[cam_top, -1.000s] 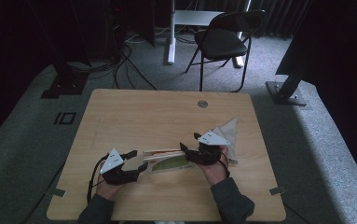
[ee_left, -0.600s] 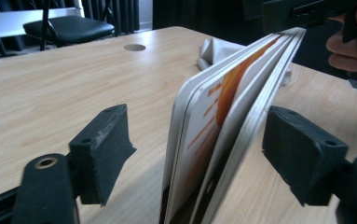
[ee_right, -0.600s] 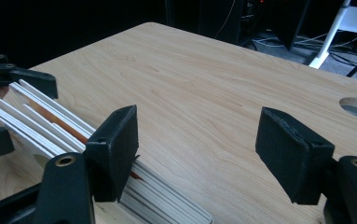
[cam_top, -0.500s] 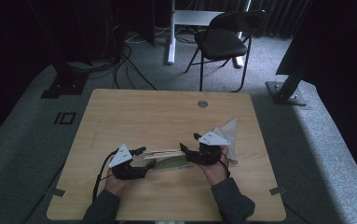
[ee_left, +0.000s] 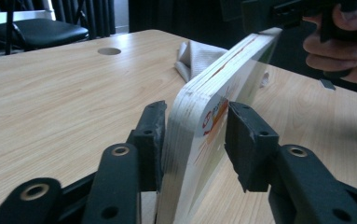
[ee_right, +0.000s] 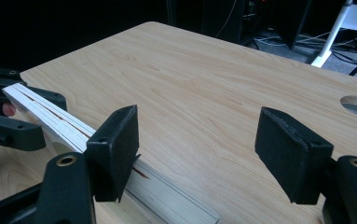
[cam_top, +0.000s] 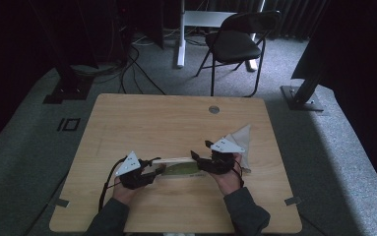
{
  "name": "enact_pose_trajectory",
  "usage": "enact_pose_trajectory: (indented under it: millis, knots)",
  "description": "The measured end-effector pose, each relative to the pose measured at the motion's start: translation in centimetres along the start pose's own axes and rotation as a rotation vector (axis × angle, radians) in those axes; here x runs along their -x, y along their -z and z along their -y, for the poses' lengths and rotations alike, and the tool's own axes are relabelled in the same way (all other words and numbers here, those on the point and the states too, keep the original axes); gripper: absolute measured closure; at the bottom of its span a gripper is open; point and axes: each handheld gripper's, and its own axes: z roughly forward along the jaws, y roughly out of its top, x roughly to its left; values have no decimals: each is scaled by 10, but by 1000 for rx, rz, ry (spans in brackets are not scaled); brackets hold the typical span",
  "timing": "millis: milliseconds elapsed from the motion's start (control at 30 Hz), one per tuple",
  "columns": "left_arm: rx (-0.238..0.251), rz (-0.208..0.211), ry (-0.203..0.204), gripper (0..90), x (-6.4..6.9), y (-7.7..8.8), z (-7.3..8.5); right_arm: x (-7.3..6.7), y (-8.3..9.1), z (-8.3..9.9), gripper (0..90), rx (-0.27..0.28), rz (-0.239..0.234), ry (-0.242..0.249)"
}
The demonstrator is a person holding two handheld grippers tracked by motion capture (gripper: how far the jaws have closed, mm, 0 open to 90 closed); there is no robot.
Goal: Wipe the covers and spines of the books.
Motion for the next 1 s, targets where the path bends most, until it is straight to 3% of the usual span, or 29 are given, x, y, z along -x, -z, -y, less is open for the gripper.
enact_pose_trajectory:
  millis: [267,533,767,1000]
  knots:
    - [-8,22,-39,714,7,-1,1,2,2,-1,302,4,-7,-6]
    - [-23,47,-32,670,8,-10,4,5,4,2,327,10,-43,-25]
    - [-8,104,13,665,7,-18,6,5,7,4,339,10,-62,-23]
    - [-8,116,-3,634,7,-22,8,6,8,4,340,8,-75,-22]
